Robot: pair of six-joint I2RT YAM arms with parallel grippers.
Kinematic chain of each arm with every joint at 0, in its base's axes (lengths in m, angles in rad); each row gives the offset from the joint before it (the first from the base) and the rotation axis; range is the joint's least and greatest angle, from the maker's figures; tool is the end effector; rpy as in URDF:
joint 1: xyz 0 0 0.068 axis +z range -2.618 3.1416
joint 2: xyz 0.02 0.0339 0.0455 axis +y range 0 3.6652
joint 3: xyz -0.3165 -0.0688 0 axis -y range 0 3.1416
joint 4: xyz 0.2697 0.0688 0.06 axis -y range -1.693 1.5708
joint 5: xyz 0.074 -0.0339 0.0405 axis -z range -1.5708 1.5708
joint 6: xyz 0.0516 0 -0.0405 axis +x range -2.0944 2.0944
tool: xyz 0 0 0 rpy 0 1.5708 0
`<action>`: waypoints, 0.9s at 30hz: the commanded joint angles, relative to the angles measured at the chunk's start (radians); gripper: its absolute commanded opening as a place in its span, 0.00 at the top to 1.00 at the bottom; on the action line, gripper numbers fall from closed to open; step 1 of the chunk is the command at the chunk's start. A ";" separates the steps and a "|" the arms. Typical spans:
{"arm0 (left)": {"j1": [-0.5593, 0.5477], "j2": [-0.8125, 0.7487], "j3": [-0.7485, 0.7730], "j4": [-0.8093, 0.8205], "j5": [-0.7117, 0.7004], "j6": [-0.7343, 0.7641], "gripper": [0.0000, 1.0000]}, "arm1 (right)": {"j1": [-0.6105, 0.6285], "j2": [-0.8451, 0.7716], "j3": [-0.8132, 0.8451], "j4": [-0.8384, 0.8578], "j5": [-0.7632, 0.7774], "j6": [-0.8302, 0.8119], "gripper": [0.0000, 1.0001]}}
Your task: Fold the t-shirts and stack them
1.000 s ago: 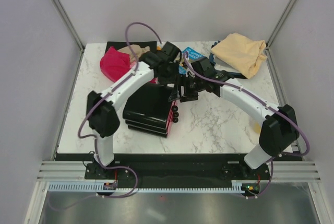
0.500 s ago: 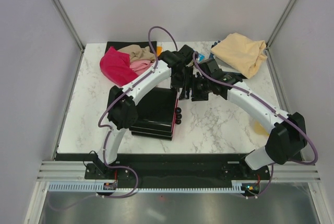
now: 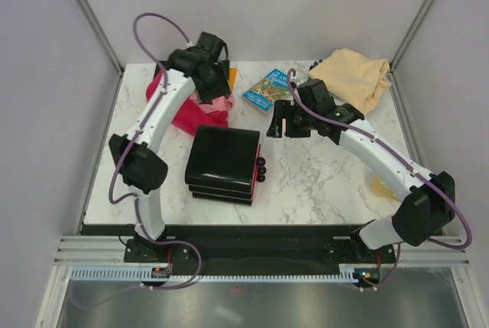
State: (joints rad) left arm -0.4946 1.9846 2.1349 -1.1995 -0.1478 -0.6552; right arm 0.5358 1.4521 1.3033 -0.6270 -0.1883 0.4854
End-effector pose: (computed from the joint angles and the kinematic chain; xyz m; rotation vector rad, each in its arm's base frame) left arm 0.4149 -0.2151 0.3946 -0.2615 2.6046 -0.2172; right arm 0.2936 0.1855 0.3598 -0.1585 2.4409 0.7028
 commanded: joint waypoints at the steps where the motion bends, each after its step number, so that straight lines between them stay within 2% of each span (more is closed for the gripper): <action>1: 0.120 -0.148 -0.029 -0.043 -0.030 0.017 0.41 | -0.007 0.005 0.050 0.018 -0.003 -0.031 0.27; 5: 0.149 -0.210 -0.087 -0.150 -0.071 0.051 0.41 | -0.007 0.033 0.079 0.015 -0.020 -0.039 0.27; 10: 0.151 -0.401 -0.363 -0.114 -0.047 0.045 0.40 | -0.007 0.070 0.099 0.018 -0.056 -0.047 0.26; 14: 0.159 -0.551 -0.609 -0.043 0.026 0.046 0.36 | -0.007 0.093 0.120 0.027 -0.108 -0.051 0.25; 17: 0.162 -0.611 -0.714 -0.023 0.031 0.055 0.35 | -0.005 0.117 0.128 0.035 -0.147 -0.045 0.24; 27: 0.166 -0.728 -0.866 0.031 0.134 0.089 0.35 | -0.005 0.148 0.152 0.072 -0.253 -0.033 0.24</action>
State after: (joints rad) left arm -0.3302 1.2919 1.3308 -1.1786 -0.0746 -0.6174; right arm 0.5327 1.6001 1.4014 -0.6075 -0.3653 0.4515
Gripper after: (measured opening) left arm 0.647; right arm 0.761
